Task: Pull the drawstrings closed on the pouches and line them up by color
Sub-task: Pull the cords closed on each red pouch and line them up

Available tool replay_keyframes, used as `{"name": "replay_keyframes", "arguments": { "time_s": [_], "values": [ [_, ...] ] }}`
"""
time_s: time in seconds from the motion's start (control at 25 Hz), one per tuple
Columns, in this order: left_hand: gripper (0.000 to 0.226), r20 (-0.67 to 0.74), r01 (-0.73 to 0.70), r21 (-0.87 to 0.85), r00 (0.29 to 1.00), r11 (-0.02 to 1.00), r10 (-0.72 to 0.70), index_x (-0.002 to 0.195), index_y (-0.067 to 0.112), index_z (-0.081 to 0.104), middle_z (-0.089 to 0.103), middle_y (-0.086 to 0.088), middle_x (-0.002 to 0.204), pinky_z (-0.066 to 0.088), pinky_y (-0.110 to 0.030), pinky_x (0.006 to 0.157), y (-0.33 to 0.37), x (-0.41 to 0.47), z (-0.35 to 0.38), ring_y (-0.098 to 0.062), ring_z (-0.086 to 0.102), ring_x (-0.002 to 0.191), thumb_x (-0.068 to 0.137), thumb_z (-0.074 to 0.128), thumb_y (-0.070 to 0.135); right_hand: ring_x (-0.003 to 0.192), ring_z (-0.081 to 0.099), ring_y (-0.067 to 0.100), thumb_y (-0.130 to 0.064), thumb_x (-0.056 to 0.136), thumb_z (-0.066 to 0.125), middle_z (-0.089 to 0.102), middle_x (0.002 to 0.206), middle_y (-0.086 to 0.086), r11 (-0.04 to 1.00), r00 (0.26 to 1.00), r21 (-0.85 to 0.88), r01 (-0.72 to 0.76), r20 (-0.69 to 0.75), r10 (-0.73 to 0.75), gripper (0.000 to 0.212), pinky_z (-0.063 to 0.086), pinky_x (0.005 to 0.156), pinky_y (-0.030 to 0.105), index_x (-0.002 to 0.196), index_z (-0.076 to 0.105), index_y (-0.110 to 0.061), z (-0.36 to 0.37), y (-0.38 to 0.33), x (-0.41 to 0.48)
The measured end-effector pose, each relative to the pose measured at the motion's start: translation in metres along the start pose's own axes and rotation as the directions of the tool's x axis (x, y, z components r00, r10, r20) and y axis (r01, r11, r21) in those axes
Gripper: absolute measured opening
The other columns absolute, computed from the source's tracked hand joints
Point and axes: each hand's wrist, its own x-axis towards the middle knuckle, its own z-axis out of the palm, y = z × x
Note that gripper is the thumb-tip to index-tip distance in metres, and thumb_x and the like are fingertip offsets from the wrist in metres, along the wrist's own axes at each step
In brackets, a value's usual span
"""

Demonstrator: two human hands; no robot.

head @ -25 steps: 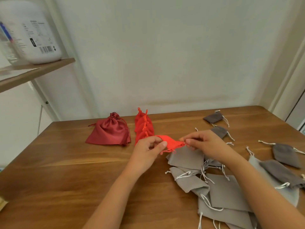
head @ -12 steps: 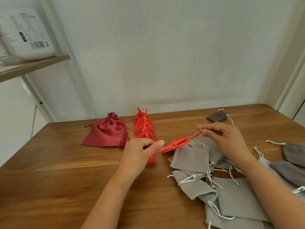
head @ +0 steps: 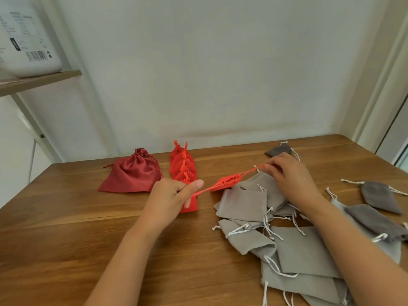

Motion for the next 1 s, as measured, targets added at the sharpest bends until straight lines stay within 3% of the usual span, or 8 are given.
{"name": "replay_keyframes", "arguments": {
  "time_s": [0.08,0.2,0.36,0.44,0.52,0.72,0.88,1.0],
  "values": [
    [0.059,0.038,0.023,-0.058,0.999,0.998,-0.02,0.036,0.019,0.04,0.033,0.007,0.038,0.029,-0.014,0.048,0.001,0.0,0.0,-0.007,0.03,0.038,0.084,0.052,0.052,0.073,0.047,0.009,-0.022,0.099,0.046,0.054,0.084,0.002,0.998,0.998,0.009,-0.062,0.025,0.062,0.021,0.031,0.058,0.014,0.08,0.056,-0.018,-0.001,-0.003,-0.001],
    [0.053,0.09,0.166,-0.337,0.985,0.927,-0.144,0.049,0.017,0.038,0.044,-0.001,0.051,0.038,-0.021,0.048,0.002,0.005,0.007,-0.012,0.039,0.044,0.098,0.043,0.038,0.064,0.049,0.014,-0.023,0.099,0.043,0.054,0.071,0.005,0.903,0.956,0.325,-0.281,0.012,0.293,0.033,0.036,0.061,0.03,0.072,0.053,-0.007,-0.003,-0.011,-0.001],
    [0.037,0.255,0.29,-0.728,0.956,0.622,-0.147,0.064,0.014,0.04,0.05,-0.002,0.065,0.04,-0.023,0.044,0.009,0.003,0.005,-0.012,0.046,0.052,0.1,0.032,0.016,0.055,0.046,0.017,-0.026,0.099,0.046,0.051,0.058,0.001,0.385,0.823,0.817,-0.429,0.178,0.539,0.043,0.041,0.058,0.028,0.058,0.045,-0.012,-0.013,-0.014,0.005],
    [0.031,0.224,0.251,-0.741,0.967,0.623,-0.122,0.072,0.012,0.051,0.055,-0.001,0.073,0.042,-0.02,0.048,0.008,0.001,0.005,-0.01,0.048,0.056,0.099,0.037,0.016,0.057,0.051,0.017,-0.024,0.101,0.042,0.054,0.064,0.003,0.088,0.799,0.902,-0.422,0.324,0.506,0.04,0.045,0.056,0.026,0.062,0.045,-0.013,-0.02,-0.014,0.004],
    [0.028,0.161,0.249,-0.715,0.968,0.654,-0.192,0.075,0.011,0.06,0.057,0.0,0.076,0.044,-0.018,0.049,0.004,0.002,0.005,-0.007,0.048,0.057,0.098,0.046,0.02,0.059,0.056,0.016,-0.021,0.101,0.039,0.059,0.066,0.004,-0.08,0.793,0.909,-0.409,0.397,0.462,0.036,0.049,0.054,0.023,0.068,0.049,-0.011,-0.027,-0.012,0.002],
    [0.027,0.1,0.297,-0.739,0.936,0.604,-0.338,0.072,0.01,0.057,0.06,0.004,0.066,0.042,-0.014,0.046,0.003,0.007,0.0,-0.003,0.049,0.055,0.097,0.048,0.013,0.075,0.055,0.015,-0.015,0.101,0.037,0.055,0.079,0.004,-0.283,0.767,0.919,-0.275,0.387,0.511,0.031,0.045,0.066,0.021,0.073,0.049,-0.009,-0.04,-0.003,0.004],
    [0.016,0.099,0.26,-0.882,0.918,0.393,-0.383,0.09,0.006,0.057,0.064,0.006,0.063,0.045,-0.013,0.045,-0.001,0.011,-0.009,-0.003,0.054,0.058,0.098,0.044,0.01,0.089,0.068,0.021,-0.018,0.103,0.033,0.072,0.092,0.008,-0.337,0.822,0.904,-0.264,0.393,0.413,0.035,0.057,0.082,0.037,0.072,0.048,-0.011,-0.034,-0.012,0.005],
    [0.03,0.182,0.263,-0.937,0.93,0.23,-0.32,0.076,0.01,0.059,0.074,-0.006,0.094,0.058,-0.022,0.066,-0.001,0.007,-0.005,-0.013,0.071,0.081,0.1,0.041,0.018,0.085,0.072,0.026,-0.024,0.104,0.03,0.074,0.093,0.012,-0.383,0.876,0.886,-0.261,0.384,0.292,0.041,0.052,0.081,0.05,0.07,0.049,-0.013,-0.028,-0.025,0.0]
  ]
}}
